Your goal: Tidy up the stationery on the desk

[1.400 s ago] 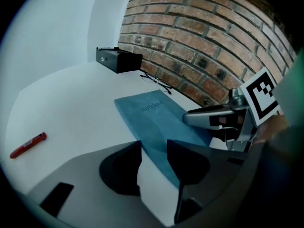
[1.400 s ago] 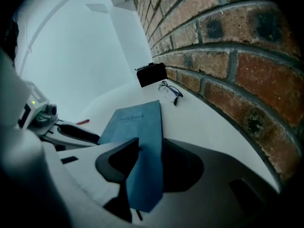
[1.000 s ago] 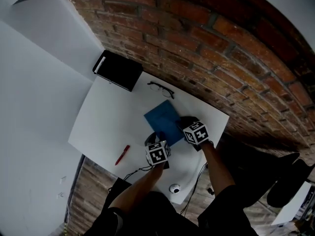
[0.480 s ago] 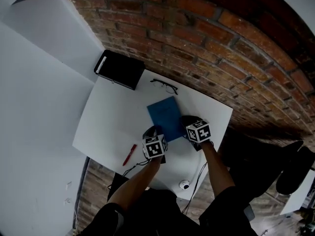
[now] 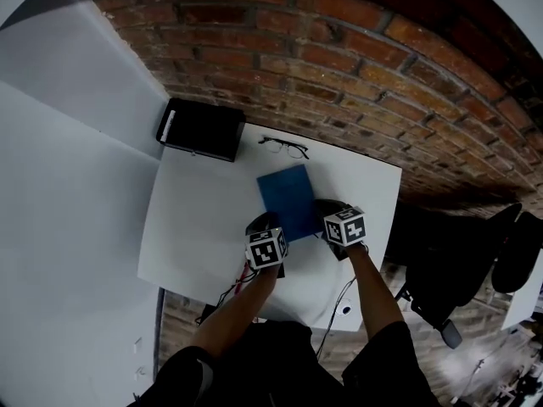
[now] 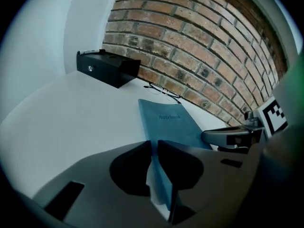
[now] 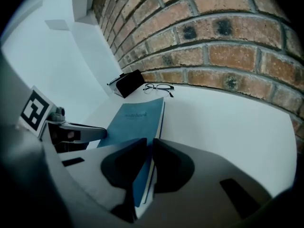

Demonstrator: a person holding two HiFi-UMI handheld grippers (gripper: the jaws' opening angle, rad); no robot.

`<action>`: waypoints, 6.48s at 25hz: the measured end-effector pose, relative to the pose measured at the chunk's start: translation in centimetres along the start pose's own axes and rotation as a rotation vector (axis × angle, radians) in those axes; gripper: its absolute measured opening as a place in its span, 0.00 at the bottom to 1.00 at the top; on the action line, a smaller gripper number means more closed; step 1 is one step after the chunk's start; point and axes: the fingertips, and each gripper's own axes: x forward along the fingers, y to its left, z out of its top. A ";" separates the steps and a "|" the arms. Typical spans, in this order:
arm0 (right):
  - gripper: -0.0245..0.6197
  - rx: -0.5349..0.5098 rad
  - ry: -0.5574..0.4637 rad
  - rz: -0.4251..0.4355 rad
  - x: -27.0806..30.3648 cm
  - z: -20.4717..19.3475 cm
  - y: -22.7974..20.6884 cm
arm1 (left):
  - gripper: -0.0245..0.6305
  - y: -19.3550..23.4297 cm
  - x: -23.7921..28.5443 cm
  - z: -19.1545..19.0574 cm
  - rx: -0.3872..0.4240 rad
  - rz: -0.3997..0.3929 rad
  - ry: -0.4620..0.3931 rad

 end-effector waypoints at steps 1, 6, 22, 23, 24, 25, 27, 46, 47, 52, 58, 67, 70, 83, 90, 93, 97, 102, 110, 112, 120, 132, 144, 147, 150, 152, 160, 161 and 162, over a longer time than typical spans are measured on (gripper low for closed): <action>0.12 0.007 -0.004 -0.008 0.1 0.1 0.3 | 0.12 0.3 0.0 0.2 0.004 -0.007 0.002; 0.12 0.037 -0.021 -0.028 0.6 0.4 2.3 | 0.11 2.3 -0.4 0.7 0.020 -0.025 0.026; 0.10 0.092 -0.027 -0.023 4.3 2.7 8.8 | 0.11 9.6 -2.0 3.4 0.095 -0.078 0.046; 0.10 0.094 -0.028 -0.024 4.5 2.7 9.3 | 0.11 10.1 -2.2 3.4 0.098 -0.081 0.047; 0.10 0.098 -0.029 -0.026 4.6 2.7 9.8 | 0.11 10.5 -2.3 3.5 0.100 -0.084 0.048; 0.10 0.105 -0.030 -0.028 4.7 2.7 10.2 | 0.11 10.9 -2.5 3.6 0.104 -0.086 0.048; 0.10 0.120 -0.033 -0.029 5.2 2.7 11.3 | 0.11 11.9 -2.9 3.7 0.116 -0.089 0.048; 0.10 0.258 0.022 -0.080 9.4 0.5 21.9 | 0.11 21.6 -6.2 4.4 0.344 -0.172 0.123; 0.10 0.269 0.023 -0.081 9.5 0.2 22.5 | 0.11 21.9 -6.4 4.4 0.355 -0.176 0.129; 0.10 0.296 0.022 -0.076 9.7 -0.7 24.6 | 0.11 23.3 -7.5 3.7 0.417 -0.186 0.151; 0.10 0.290 0.019 -0.093 9.9 -1.4 25.8 | 0.11 24.2 -8.2 3.0 0.426 -0.193 0.155; 0.10 0.285 0.060 -0.111 10.6 -3.0 26.3 | 0.11 25.0 -8.4 2.3 0.442 -0.191 0.162; 0.10 0.298 0.058 -0.143 11.0 -3.3 26.2 | 0.11 24.9 -8.5 2.3 0.494 -0.192 0.138; 0.10 0.185 -0.030 -0.300 10.0 -2.4 25.9 | 0.11 24.4 -8.4 3.0 0.642 -0.187 0.076; 0.10 0.124 -0.192 -0.370 5.7 -0.9 26.7 | 0.11 23.3 -11.1 4.5 0.605 -0.174 -0.035; 0.10 0.132 -0.242 -0.391 3.6 -0.7 27.4 | 0.11 22.6 -12.4 4.6 0.610 -0.194 -0.077; 0.10 0.143 -0.288 -0.421 0.9 -1.8 28.7 | 0.11 22.2 -15.2 3.9 0.592 -0.205 -0.117; 0.10 0.158 -0.318 -0.473 -1.3 -4.9 30.2 | 0.11 21.9 -18.5 1.9 0.625 -0.232 -0.140; 0.15 0.225 -0.286 -0.507 -1.5 -10.4 31.7 | 0.11 22.1 -22.1 -2.6 0.658 -0.283 -0.123; 0.15 0.224 -0.272 -0.512 -1.2 -11.1 31.6 | 0.11 22.3 -22.7 -3.4 0.658 -0.286 -0.126; 0.15 0.247 -0.180 -0.525 0.9 -13.9 30.3 | 0.11 25.4 -24.7 -4.7 0.611 -0.252 -0.133; 0.15 0.329 -0.119 -0.538 2.6 -15.3 29.0 | 0.11 28.1 -24.4 -5.4 0.593 -0.208 -0.106; 0.15 0.351 -0.078 -0.507 3.9 -15.4 29.1 | 0.11 27.5 -23.0 -5.8 0.591 -0.211 -0.073; 0.15 0.361 -0.079 -0.484 4.0 -15.3 29.3 | 0.11 27.4 -22.8 -5.9 0.594 -0.210 -0.064; 0.15 0.353 -0.064 -0.449 4.3 -15.2 29.5 | 0.11 27.3 -22.5 -5.9 0.600 -0.211 -0.056; 0.14 0.359 -0.075 -0.440 4.3 -14.8 29.4 | 0.11 27.1 -22.1 -5.7 0.602 -0.212 -0.054; 0.14 0.357 -0.129 -0.447 3.3 -12.6 28.0 | 0.11 25.5 -20.7 -4.6 0.603 -0.229 -0.050; 0.14 0.358 -0.132 -0.446 3.2 -12.2 27.8 | 0.11 25.2 -20.5 -4.3 0.604 -0.232 -0.052; 0.14 0.359 -0.134 -0.444 3.2 -11.8 27.6 | 0.11 24.9 -20.2 -4.0 0.604 -0.235 -0.053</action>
